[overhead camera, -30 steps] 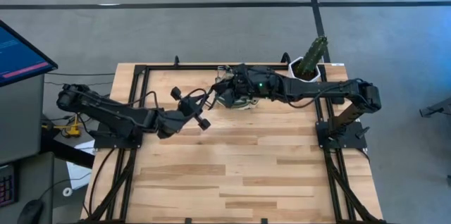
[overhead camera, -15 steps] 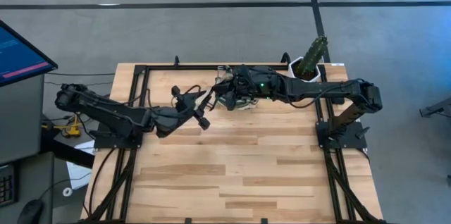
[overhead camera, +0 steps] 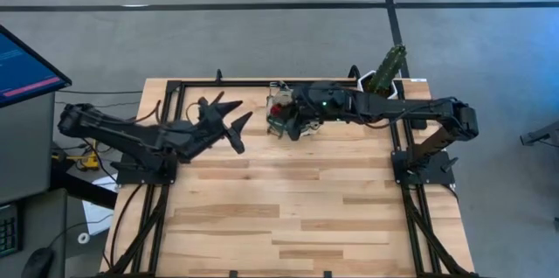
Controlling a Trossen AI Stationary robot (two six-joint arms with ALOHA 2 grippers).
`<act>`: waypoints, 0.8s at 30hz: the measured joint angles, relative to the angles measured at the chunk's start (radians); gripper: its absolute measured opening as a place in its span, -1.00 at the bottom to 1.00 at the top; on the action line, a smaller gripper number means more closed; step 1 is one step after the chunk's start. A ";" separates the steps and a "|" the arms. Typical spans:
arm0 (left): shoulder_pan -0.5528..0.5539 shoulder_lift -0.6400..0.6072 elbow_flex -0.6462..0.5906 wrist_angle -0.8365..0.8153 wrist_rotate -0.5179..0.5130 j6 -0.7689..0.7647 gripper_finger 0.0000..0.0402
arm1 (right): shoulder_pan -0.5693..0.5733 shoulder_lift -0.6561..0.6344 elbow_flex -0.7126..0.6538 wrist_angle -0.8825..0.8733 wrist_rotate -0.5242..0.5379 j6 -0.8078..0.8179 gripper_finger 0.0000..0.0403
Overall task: Pick & Place Garden tools in Gardening bag
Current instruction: Put the green shears into the brown gardening bag
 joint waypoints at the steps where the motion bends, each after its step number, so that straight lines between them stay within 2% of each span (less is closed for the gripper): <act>1: 0.000 -0.006 0.000 0.000 0.000 0.000 0.01 | 0.000 0.000 0.000 -0.025 -0.013 -0.023 -0.92; 11: 0.000 -0.064 0.000 0.000 -0.001 0.002 -0.09 | 0.000 0.007 0.000 -0.098 -0.041 -0.082 -0.92; 17: 0.000 -0.064 0.000 -0.003 -0.001 0.003 -0.11 | -0.010 0.007 0.000 -0.222 -0.041 -0.184 -0.92; 20: 0.000 -0.064 0.000 -0.005 -0.002 0.003 -0.10 | -0.030 0.007 0.000 -0.230 -0.042 -0.254 -0.92; 24: 0.000 -0.064 0.000 -0.007 -0.002 0.003 -0.11 | -0.076 0.007 0.000 -0.227 -0.112 -0.336 -0.92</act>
